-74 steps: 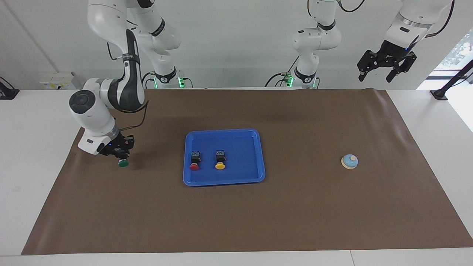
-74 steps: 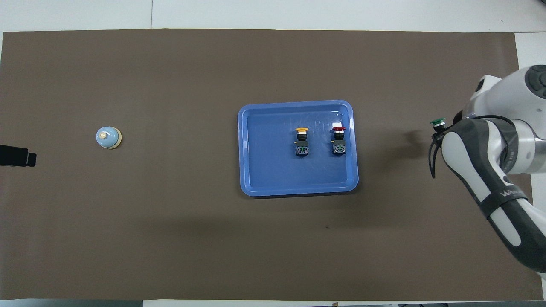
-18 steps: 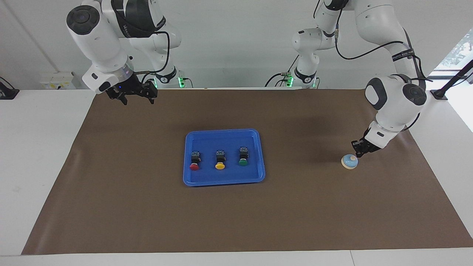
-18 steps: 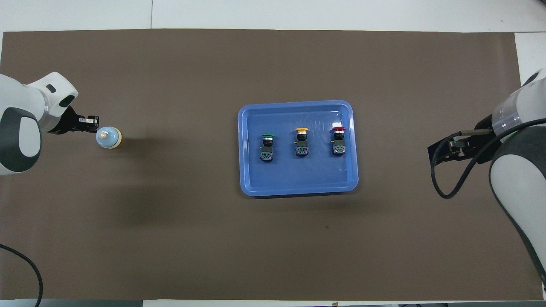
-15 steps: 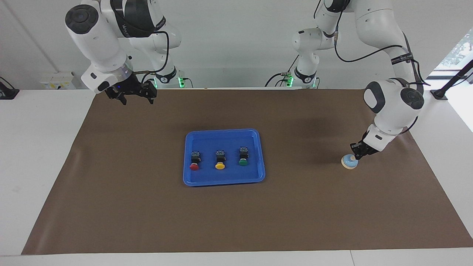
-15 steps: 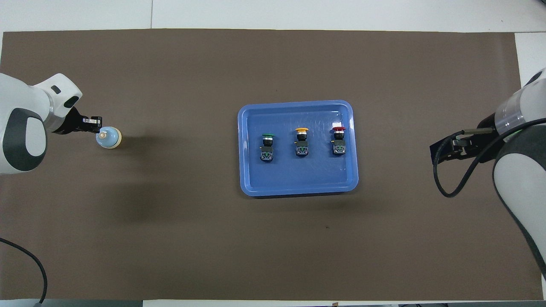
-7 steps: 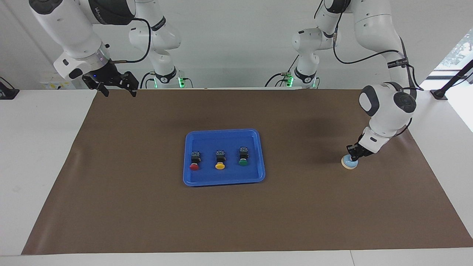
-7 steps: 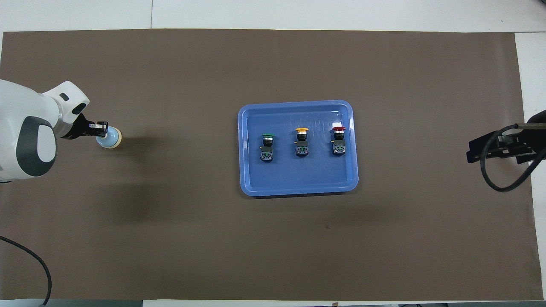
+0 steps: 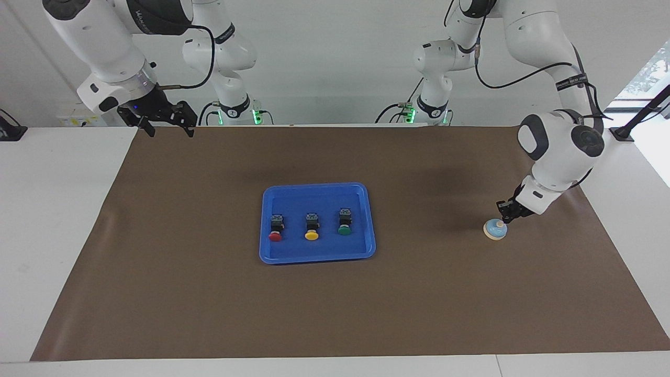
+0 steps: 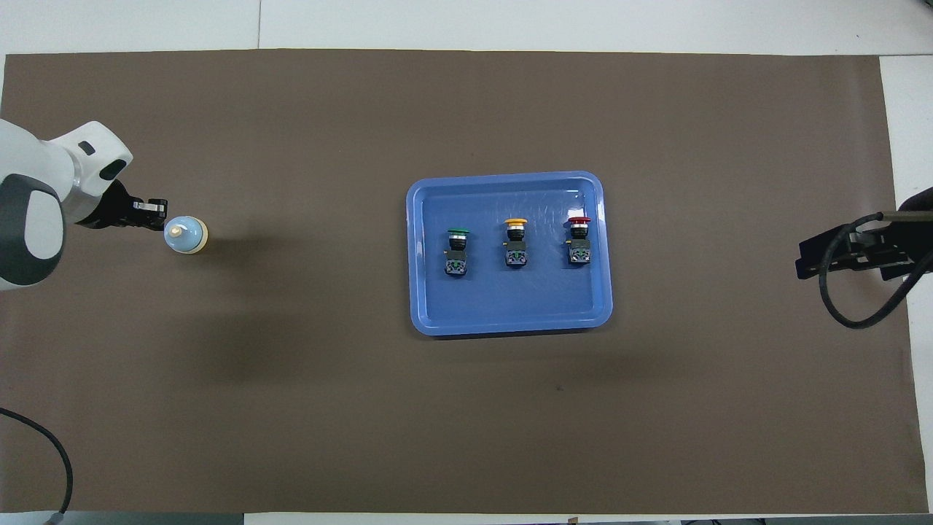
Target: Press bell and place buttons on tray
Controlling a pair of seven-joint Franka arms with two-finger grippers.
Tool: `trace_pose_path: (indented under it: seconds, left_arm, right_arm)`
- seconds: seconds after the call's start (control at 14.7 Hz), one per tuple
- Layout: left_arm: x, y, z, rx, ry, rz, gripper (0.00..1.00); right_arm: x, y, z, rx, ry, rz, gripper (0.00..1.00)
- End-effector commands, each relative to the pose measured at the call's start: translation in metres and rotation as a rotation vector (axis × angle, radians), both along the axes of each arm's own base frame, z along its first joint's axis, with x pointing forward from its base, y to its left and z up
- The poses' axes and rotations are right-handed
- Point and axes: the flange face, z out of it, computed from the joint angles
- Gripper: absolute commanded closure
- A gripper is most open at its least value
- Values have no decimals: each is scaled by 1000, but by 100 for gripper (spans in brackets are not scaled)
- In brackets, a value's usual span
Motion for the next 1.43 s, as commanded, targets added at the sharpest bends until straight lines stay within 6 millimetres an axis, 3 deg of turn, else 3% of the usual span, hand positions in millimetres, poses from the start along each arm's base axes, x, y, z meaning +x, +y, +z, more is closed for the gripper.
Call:
trace_pose_path:
  seconds: [0.0,0.34,0.41,0.48,0.54,0.82,1.36]
  left_arm:
    - [-18,5,71,22,-5,-6,100]
    - [-68,3,169,27,-43,0,100]
    - [-75,2,183,27,-37,2,84]
    - [-78,2,195,28,-34,4,39]
    - [-79,1,205,26,-37,2,0]
    - [-83,-10,229,23,-21,-11,0]
    - [-79,-16,241,-15,6,-13,0]
  right_arm:
    - [-4,-1,2,-2,7,19,0]
    - [-4,-1,2,-2,7,19,0]
    - [-4,-1,2,-4,7,19,0]
    - [-4,-1,2,-4,7,19,0]
    - [-4,-1,2,-2,7,19,0]
    - [-4,-1,2,-4,7,19,0]
    - [-4,-1,2,-4,7,19,0]
